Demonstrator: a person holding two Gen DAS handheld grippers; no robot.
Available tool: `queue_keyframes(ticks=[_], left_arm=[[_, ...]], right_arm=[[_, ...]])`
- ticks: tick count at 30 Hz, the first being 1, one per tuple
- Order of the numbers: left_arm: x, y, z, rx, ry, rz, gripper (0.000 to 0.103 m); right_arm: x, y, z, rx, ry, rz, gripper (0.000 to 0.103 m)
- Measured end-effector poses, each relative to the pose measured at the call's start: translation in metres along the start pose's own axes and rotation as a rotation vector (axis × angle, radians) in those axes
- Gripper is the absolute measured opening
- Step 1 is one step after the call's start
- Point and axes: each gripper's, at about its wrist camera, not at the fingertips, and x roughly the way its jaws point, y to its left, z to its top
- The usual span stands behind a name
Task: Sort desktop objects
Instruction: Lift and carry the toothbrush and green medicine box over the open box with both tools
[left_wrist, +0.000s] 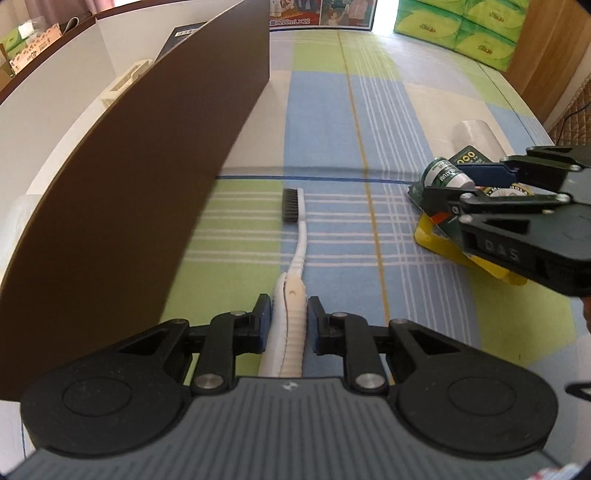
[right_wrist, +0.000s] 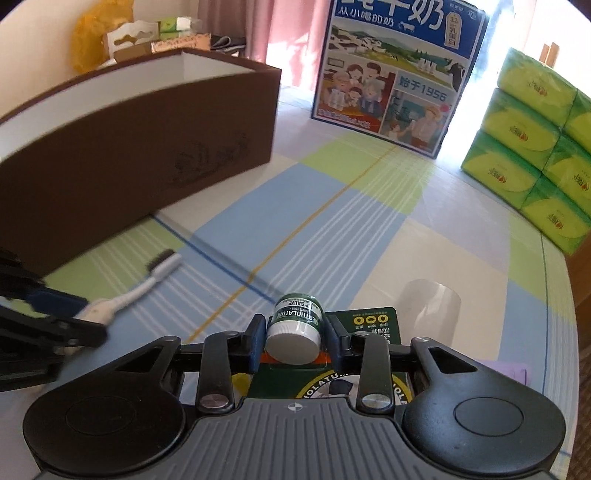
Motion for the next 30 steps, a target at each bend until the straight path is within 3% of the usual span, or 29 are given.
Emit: queue_keyframes(ticks=[12, 20, 30], left_arm=[[-0.01, -0.001, -0.014, 0.075, 0.05, -0.014, 0.017], [-0.035, 0.01, -0.05, 0.027, 0.126, -0.048, 0.017], [-0.037, 0.005, -0.054, 0.036, 0.099, -0.052, 0.016]], right_arm=[[-0.059, 0.028, -0.031, 0.027, 0.02, 0.135, 0.032], [-0.067, 0.046, -0.055, 0.058, 0.085, 0.233, 0.032], [-0.077, 0.057, -0.06, 0.093, 0.085, 0.211, 0.032]])
